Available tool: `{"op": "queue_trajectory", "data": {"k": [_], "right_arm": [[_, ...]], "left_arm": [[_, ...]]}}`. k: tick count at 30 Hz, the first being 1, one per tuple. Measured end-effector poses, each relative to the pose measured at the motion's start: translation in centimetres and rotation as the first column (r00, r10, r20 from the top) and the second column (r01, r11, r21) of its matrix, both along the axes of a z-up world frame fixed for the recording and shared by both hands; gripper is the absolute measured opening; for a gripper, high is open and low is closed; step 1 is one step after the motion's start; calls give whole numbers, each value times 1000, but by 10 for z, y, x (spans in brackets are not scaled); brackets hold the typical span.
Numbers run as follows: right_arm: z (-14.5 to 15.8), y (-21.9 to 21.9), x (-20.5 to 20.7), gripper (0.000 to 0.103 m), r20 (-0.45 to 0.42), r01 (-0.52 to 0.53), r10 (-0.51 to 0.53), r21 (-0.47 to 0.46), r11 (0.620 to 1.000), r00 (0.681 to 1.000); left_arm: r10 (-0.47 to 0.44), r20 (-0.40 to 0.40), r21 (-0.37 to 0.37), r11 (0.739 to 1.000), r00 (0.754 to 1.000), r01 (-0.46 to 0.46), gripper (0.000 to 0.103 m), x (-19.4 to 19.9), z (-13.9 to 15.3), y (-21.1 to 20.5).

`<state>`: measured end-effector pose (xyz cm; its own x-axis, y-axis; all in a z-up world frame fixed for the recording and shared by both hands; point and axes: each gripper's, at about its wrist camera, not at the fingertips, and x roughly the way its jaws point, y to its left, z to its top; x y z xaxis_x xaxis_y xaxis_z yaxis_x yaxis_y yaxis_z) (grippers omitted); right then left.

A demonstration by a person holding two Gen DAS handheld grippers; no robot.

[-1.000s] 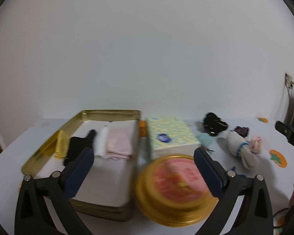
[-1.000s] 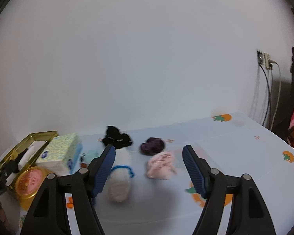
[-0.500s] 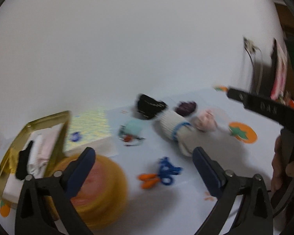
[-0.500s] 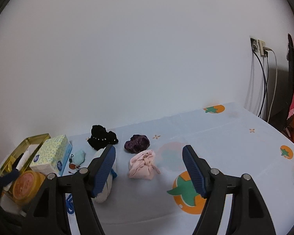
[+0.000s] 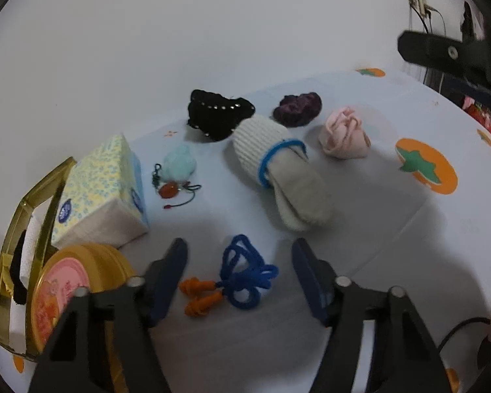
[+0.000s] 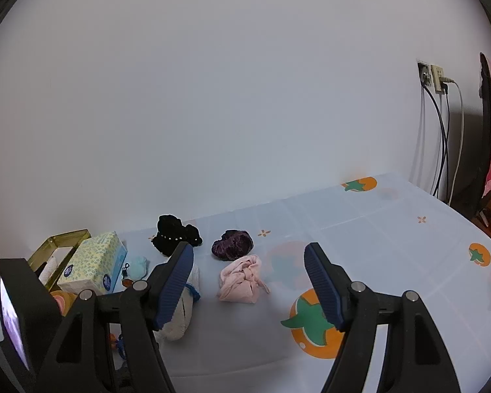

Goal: Organize soft objects
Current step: 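Grasp the blue pipe-cleaner toy with the left gripper while the right grasps the pink knotted cloth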

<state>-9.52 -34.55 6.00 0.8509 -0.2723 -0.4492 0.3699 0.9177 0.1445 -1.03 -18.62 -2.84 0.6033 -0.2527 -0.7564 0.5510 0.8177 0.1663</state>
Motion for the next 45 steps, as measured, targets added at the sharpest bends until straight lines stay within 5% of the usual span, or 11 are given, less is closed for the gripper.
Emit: {"op": "queue_trajectory", "data": {"k": [6,12,17,21,26,30,34,37,39,42,45], "right_arm": [[0,-4,0,72,-3,0,0,26,1000,1000],[0,-7,0,72,-13,3,-2,47,999,1000],[0,-11,0,72,-13,11,-10,66,998,1000],[-5,-12,5,72,-32,1,3,94,996,999],[-16,-4,15,72,-62,-81,89,123,989,994],[-25,10,28,72,-116,-156,171,122,980,978],[-21,10,24,72,-93,-125,134,100,987,987],[-16,-8,15,72,-45,-54,61,143,988,997],[-12,-23,7,72,-15,2,1,176,984,1000],[-5,-41,-2,72,18,50,-55,213,976,998],[2,-49,-9,72,31,80,-88,204,976,996]], "left_arm": [[-45,-66,-45,998,997,43,14,-1,-3,-1],[-130,-195,-232,969,972,83,6,2,0,14],[-214,-180,-451,885,960,113,5,0,30,36],[-205,-79,-505,852,976,138,5,-4,53,53],[-194,-62,-633,766,979,111,6,7,75,87],[-145,-29,-614,783,989,97,5,10,82,99],[-181,-71,-531,840,981,117,6,6,67,81],[-283,-150,-482,857,948,179,13,-6,49,54],[-340,-168,-434,868,925,241,30,-19,39,35],[-363,-161,-351,890,918,291,46,-34,26,6],[-334,-193,-288,918,923,272,46,-36,17,-16]]}}
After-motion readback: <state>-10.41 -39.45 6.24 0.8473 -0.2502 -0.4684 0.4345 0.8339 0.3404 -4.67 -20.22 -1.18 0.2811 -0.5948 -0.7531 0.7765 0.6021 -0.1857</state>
